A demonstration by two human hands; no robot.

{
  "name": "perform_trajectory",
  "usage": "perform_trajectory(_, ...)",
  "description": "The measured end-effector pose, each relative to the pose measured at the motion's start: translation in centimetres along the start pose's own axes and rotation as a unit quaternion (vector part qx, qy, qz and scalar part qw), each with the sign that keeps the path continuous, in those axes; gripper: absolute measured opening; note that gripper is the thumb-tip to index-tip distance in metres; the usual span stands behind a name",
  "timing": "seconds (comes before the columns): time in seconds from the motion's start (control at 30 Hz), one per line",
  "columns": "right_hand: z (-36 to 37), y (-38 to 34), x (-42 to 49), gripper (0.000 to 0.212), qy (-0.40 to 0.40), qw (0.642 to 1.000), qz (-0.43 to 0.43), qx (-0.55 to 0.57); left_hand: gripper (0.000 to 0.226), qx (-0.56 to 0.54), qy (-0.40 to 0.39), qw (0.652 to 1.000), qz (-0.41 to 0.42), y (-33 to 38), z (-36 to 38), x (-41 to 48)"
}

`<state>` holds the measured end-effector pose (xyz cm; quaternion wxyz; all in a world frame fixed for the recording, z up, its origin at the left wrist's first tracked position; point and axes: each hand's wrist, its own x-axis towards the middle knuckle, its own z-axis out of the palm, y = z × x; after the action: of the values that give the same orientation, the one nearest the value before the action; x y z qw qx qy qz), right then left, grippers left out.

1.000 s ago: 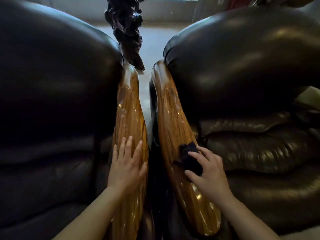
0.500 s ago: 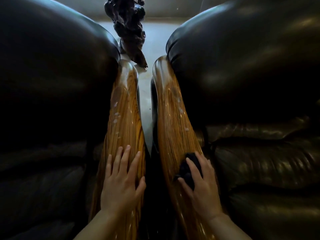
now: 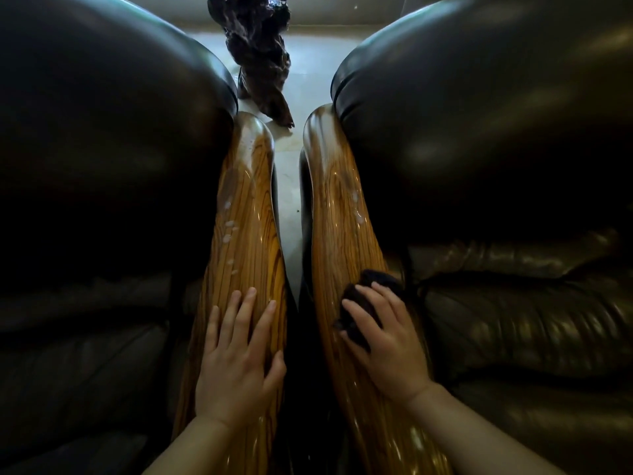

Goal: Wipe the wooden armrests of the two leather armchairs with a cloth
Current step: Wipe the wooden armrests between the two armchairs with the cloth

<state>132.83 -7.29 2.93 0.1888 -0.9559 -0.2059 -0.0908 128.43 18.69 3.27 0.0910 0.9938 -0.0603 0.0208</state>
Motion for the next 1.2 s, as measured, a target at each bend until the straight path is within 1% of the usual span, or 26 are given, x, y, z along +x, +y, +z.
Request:
perform_trajectory(0.07, -0.6, 1.1, 0.0, 0.049, -0.006, 1.0, -0.02, -0.001, 0.072, -0.005, 0.003, 1.0, 0.0, 0.0, 0.1, 0.0)
perform_trajectory(0.1, -1.0, 1.3, 1.1, 0.049, -0.003, 1.0, -0.003, 0.005, 0.071, -0.008, 0.003, 1.0, 0.0, 0.0, 0.1, 0.0)
perform_trajectory(0.2, -1.5, 1.1, 6.4, 0.05, 0.013, 0.992, 0.113, 0.044, 0.071, -0.009, 0.001, 1.0, 0.0, 0.0, -0.1, 0.0)
perform_trajectory(0.23, -1.4, 0.8, 7.7, 0.051, 0.013, 0.99, 0.136, 0.044, 0.071, -0.012, 0.0, 1.0, 0.0, 0.0, -0.1, 0.0)
perform_trajectory(0.27, -1.2, 0.5, 8.1, 0.051, 0.013, 0.989, 0.14, 0.035, 0.07, -0.016, 0.001, 1.0, -0.001, 0.1, -0.2, 0.0)
perform_trajectory(0.37, -0.5, -0.2, 4.6, 0.054, -0.003, 0.996, 0.086, -0.013, 0.07, -0.025, -0.006, 1.0, -0.003, 0.2, -0.5, -0.2)
perform_trajectory(0.47, -0.7, 0.5, -0.6, 0.059, -0.067, 0.997, -0.019, -0.036, 0.07, -0.023, -0.009, 1.0, -0.006, 0.3, -0.6, -0.1)
perform_trajectory(0.5, -1.0, 1.3, -0.9, 0.06, -0.078, 0.995, -0.039, -0.039, 0.07, -0.024, -0.009, 1.0, -0.004, 0.2, -0.5, -0.2)
perform_trajectory(0.53, -1.4, 1.9, -0.4, 0.06, -0.076, 0.996, -0.037, -0.039, 0.07, -0.027, -0.007, 1.0, -0.002, 0.1, -0.4, -0.1)
perform_trajectory(0.6, -1.8, 2.4, 2.5, 0.06, -0.053, 0.998, 0.039, -0.014, 0.072, -0.032, -0.001, 0.999, 0.002, -0.1, -0.2, -0.1)
perform_trajectory(0.7, -1.7, 1.9, 9.1, 0.062, -0.02, 0.986, 0.162, 0.036, 0.073, -0.036, 0.006, 0.999, 0.003, -0.2, 0.2, -0.1)
perform_trajectory(0.77, -1.1, 1.5, 12.8, 0.059, -0.015, 0.978, 0.205, 0.045, 0.073, -0.044, 0.012, 0.999, 0.004, -0.2, 0.2, -0.1)
perform_trajectory(0.83, -0.8, 0.9, 14.1, 0.056, 0.0, 0.975, 0.22, 0.041, 0.072, -0.045, 0.013, 0.999, 0.004, -0.2, 0.0, 0.0)
perform_trajectory(0.87, -0.6, 0.5, 13.5, 0.055, 0.002, 0.976, 0.215, 0.035, 0.071, -0.045, 0.013, 0.999, 0.004, -0.2, -0.1, 0.0)
perform_trajectory(0.9, -0.6, 0.1, 12.3, 0.055, -0.001, 0.981, 0.192, 0.026, 0.071, -0.047, 0.014, 0.999, 0.004, -0.1, -0.2, -0.1)
perform_trajectory(1.0, -1.3, -0.4, 7.2, 0.056, -0.059, 0.997, 0.05, 0.001, 0.07, -0.056, 0.013, 0.998, 0.002, 0.0, -0.5, -0.1)
perform_trajectory(1.03, -1.6, 0.3, 6.3, 0.056, -0.077, 0.997, 0.016, 0.0, 0.07, -0.06, 0.012, 0.998, 0.001, 0.0, -0.6, 0.0)
perform_trajectory(1.07, -1.9, 1.2, 6.2, 0.056, -0.08, 0.997, 0.006, 0.003, 0.069, -0.065, 0.014, 0.998, 0.0, 0.0, -0.5, 0.0)
perform_trajectory(1.1, -2.0, 1.9, 6.7, 0.056, -0.071, 0.997, 0.024, 0.011, 0.069, -0.068, 0.018, 0.997, -0.001, 0.1, -0.5, 0.0)
perform_trajectory(1.2, -1.5, 2.6, 11.3, 0.056, -0.014, 0.986, 0.16, 0.051, 0.068, -0.087, 0.033, 0.996, -0.002, 0.1, -0.4, 0.0)
